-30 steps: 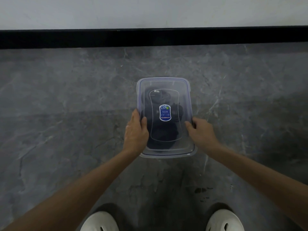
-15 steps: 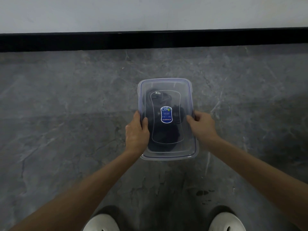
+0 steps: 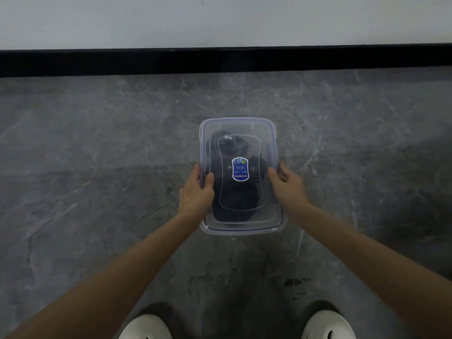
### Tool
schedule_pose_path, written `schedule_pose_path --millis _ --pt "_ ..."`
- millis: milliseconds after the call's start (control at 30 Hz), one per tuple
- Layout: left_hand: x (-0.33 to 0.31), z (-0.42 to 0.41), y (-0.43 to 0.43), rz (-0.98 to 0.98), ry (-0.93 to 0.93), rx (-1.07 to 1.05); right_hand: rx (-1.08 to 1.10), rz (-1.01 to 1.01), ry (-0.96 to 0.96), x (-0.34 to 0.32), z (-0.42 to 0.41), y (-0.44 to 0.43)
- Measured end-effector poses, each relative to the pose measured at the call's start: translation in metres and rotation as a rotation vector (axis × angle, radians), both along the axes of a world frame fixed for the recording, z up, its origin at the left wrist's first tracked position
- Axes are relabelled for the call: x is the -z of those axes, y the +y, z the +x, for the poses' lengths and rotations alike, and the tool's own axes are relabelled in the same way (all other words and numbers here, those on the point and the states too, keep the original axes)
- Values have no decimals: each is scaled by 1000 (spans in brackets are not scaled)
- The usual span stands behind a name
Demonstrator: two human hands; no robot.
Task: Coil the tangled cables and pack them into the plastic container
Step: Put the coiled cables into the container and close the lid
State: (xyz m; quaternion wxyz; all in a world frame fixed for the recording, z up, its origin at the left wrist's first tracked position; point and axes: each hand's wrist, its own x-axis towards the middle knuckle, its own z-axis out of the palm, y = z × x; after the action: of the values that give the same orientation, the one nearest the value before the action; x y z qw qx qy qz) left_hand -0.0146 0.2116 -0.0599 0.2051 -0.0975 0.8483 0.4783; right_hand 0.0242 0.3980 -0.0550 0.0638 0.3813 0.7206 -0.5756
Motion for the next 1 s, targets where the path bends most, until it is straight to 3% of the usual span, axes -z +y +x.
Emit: schedule_pose_path --millis 100,300,433,533,667,1000 --pt "1 -6 -3 153 -167 -197 71 -224 -91 1 -2 11" --pt "0 -25 -15 270 -440 -277 91 -120 -136 -3 -4 27" --pt "-5 -23 -18 158 -350 -227 6 -12 -118 -6 -5 25" --pt "-10 -10 -9 59 -162 -177 -112 193 -99 -6 -6 17" --pt "-12 -5 0 -49 -72 -145 -159 412 -90 -4 -8 12" --pt "-11 -7 6 -179 -11 -126 -171 501 -59 -6 -10 6"
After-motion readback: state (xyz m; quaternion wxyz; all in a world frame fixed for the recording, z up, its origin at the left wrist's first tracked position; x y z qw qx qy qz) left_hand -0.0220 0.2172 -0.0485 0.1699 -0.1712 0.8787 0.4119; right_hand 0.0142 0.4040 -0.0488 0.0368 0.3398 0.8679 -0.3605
